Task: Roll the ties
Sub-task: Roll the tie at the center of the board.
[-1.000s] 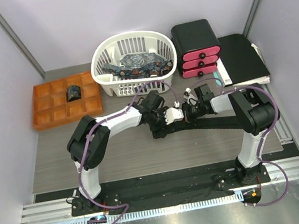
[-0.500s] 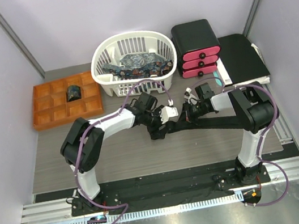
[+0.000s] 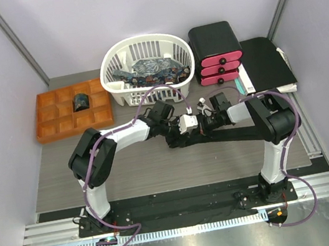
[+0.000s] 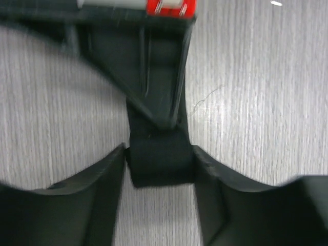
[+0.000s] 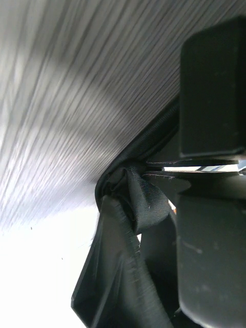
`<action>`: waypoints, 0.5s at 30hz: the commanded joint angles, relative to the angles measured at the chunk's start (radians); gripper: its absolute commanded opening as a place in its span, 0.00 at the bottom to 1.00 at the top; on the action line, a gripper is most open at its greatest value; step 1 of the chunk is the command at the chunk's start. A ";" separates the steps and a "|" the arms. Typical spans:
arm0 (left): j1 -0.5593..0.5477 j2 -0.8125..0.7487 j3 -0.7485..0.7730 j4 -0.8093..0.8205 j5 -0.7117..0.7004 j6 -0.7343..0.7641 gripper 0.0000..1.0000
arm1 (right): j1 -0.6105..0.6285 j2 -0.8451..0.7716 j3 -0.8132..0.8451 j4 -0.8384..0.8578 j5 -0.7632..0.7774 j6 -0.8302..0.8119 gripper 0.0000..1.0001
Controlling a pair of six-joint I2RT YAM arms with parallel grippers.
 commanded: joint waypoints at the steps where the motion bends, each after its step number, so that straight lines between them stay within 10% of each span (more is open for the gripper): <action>1: -0.005 -0.019 0.032 -0.008 0.062 0.036 0.48 | 0.057 0.059 -0.036 0.081 0.139 0.052 0.01; 15: -0.028 0.091 0.152 -0.250 -0.056 0.097 0.24 | 0.063 -0.024 -0.016 0.029 0.093 0.045 0.10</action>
